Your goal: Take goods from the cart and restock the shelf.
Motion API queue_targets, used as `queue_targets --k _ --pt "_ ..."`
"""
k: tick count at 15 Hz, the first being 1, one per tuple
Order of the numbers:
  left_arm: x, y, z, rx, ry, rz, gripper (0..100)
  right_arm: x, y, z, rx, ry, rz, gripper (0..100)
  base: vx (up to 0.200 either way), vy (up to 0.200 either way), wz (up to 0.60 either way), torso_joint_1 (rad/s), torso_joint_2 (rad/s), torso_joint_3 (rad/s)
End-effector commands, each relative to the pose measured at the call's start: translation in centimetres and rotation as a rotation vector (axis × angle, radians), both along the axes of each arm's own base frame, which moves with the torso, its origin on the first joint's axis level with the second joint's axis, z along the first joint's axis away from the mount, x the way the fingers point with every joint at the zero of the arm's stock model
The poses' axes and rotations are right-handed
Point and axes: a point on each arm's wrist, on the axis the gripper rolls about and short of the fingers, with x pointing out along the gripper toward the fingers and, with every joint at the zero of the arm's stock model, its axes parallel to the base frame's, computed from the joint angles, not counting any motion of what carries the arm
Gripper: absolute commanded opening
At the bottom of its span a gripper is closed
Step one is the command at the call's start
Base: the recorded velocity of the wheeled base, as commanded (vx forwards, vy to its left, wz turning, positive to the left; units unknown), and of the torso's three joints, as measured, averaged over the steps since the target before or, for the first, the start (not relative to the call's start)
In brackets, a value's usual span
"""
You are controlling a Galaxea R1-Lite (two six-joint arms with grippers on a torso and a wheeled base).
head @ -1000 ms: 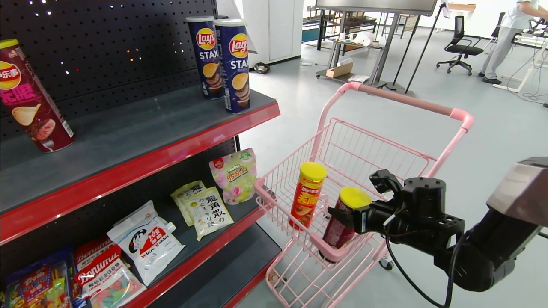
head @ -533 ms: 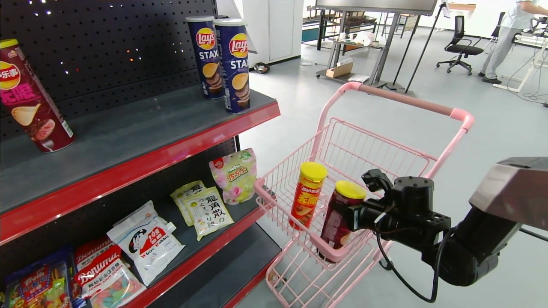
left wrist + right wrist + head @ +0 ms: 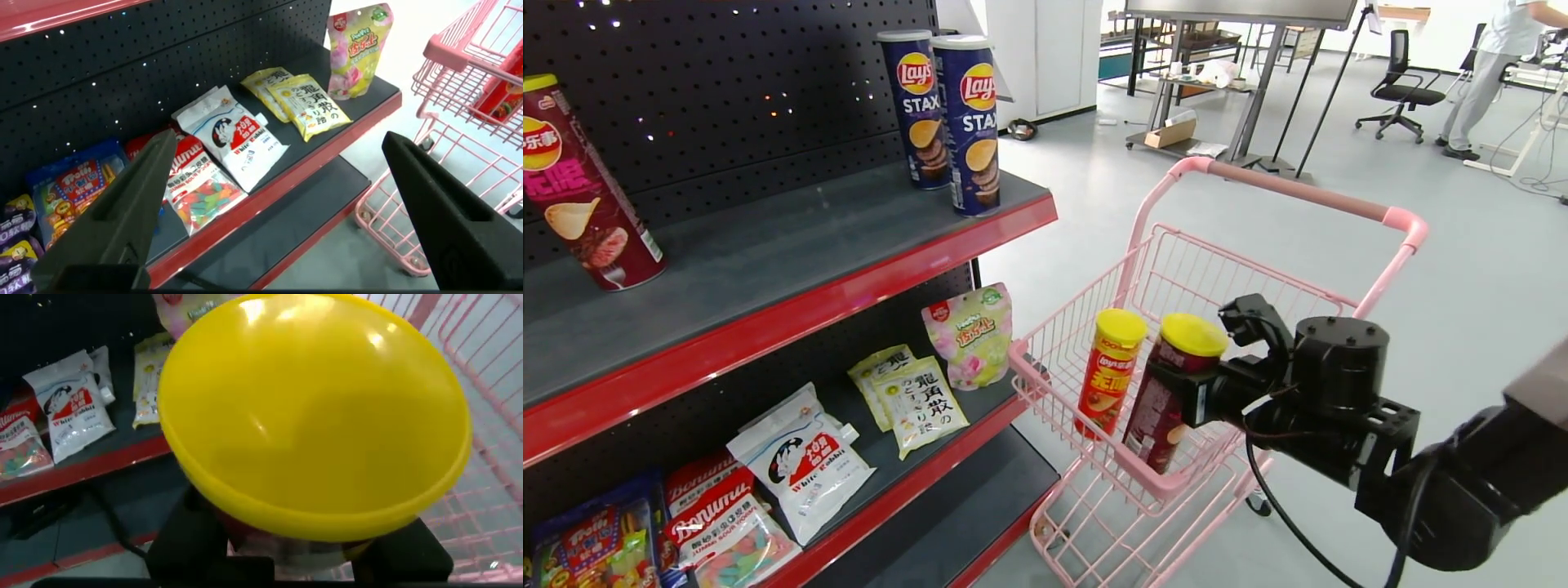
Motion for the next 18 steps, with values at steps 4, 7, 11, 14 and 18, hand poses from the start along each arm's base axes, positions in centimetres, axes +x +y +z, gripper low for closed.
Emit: queue_targets --k 4,7,11,14,18 --pt "0.0 0.0 0.0 0.0 0.002 0.0 100 -6.7 -2.8 10.0 0.002 -0.251 0.022 0 0.0 0.0 0.0 0.0 0.0 0.0" --pt "0.0 0.0 0.0 0.0 0.0 0.0 100 -9.6 -7.6 15.2 -0.123 -0.337 -0.114 0 0.0 0.0 0.0 0.0 0.0 0.0" --pt "0.0 0.0 0.0 0.0 0.002 -0.002 100 -19.9 -12.8 15.9 -0.236 -0.238 -0.282 0 0.0 0.0 0.0 0.0 0.0 0.0" --pt "0.0 0.0 0.0 0.0 0.0 0.0 100 -25.0 -14.3 13.3 -0.262 -0.148 -0.482 0 0.0 0.0 0.0 0.0 0.0 0.0" --pt "0.0 0.0 0.0 0.0 0.002 0.0 100 -29.3 -14.5 7.8 -0.277 -0.104 -0.476 0 0.0 0.0 0.0 0.0 0.0 0.0"
